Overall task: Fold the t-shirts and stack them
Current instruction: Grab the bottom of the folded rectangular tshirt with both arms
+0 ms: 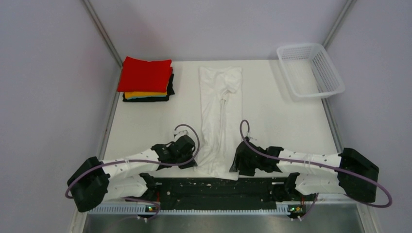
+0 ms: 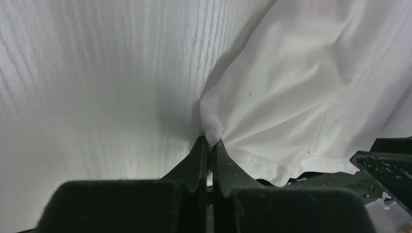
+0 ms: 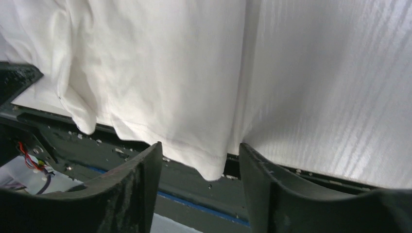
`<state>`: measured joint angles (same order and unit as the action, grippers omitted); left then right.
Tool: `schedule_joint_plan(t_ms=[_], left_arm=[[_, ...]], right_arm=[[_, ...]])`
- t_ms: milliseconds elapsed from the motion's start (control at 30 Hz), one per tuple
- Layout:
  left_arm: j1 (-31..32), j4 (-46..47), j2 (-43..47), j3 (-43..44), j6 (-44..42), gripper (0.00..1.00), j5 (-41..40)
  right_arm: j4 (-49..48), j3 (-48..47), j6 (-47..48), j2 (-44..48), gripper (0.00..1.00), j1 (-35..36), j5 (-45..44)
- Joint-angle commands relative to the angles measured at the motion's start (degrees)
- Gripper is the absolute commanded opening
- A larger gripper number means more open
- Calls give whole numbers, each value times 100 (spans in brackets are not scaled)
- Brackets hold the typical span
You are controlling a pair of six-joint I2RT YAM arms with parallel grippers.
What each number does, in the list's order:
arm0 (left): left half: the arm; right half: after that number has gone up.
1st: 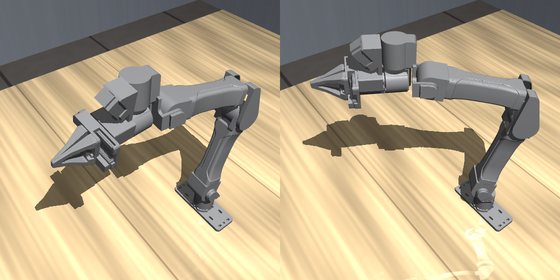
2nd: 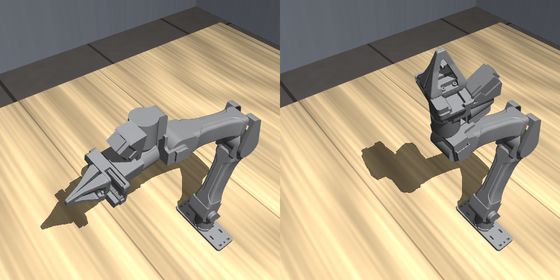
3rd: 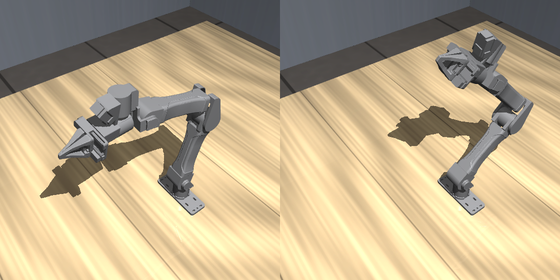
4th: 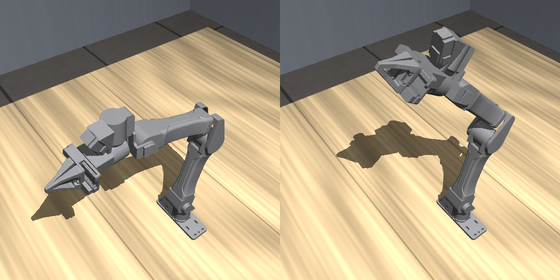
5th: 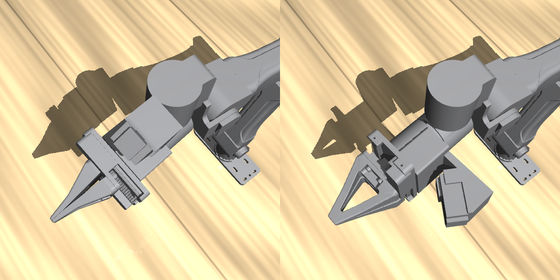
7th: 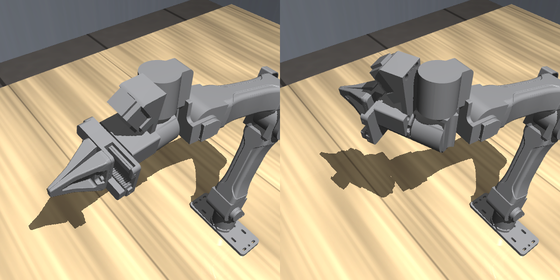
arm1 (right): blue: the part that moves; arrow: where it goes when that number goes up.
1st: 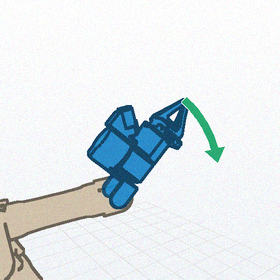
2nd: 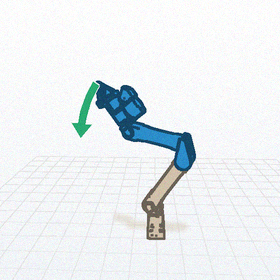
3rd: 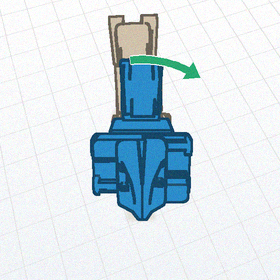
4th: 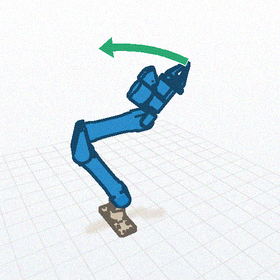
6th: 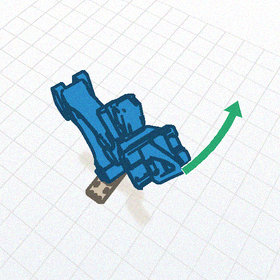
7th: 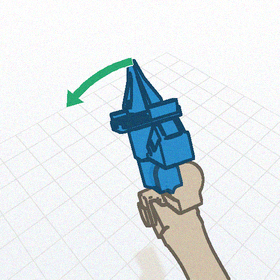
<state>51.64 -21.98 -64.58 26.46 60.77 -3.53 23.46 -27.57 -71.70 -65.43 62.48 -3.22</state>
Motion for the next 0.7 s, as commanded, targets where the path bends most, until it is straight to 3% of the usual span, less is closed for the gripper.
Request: schedule_joint_plan(t_ms=[0,100,233,467,567,667], left_arm=[[147,-599,664,-338,743,0,-117],[277,-634,997,-534,1114,0,-134],[572,-768,1266,-616,1484,0,-339],[944,-947,1140,-472,1812,0,-578],[1066,-1035,1152,-397,1945,0,-695],[1201,-1057,1277,-394,2049,0,-714]], right_arm=[[-462,127,-214,-172,42,61,-126],[-382,115,-217,-231,39,99,78],[-298,178,-255,-254,43,224,294],[-232,235,-372,-242,43,563,553],[-383,387,-441,-248,34,587,450],[-605,350,-393,-164,15,590,340]])
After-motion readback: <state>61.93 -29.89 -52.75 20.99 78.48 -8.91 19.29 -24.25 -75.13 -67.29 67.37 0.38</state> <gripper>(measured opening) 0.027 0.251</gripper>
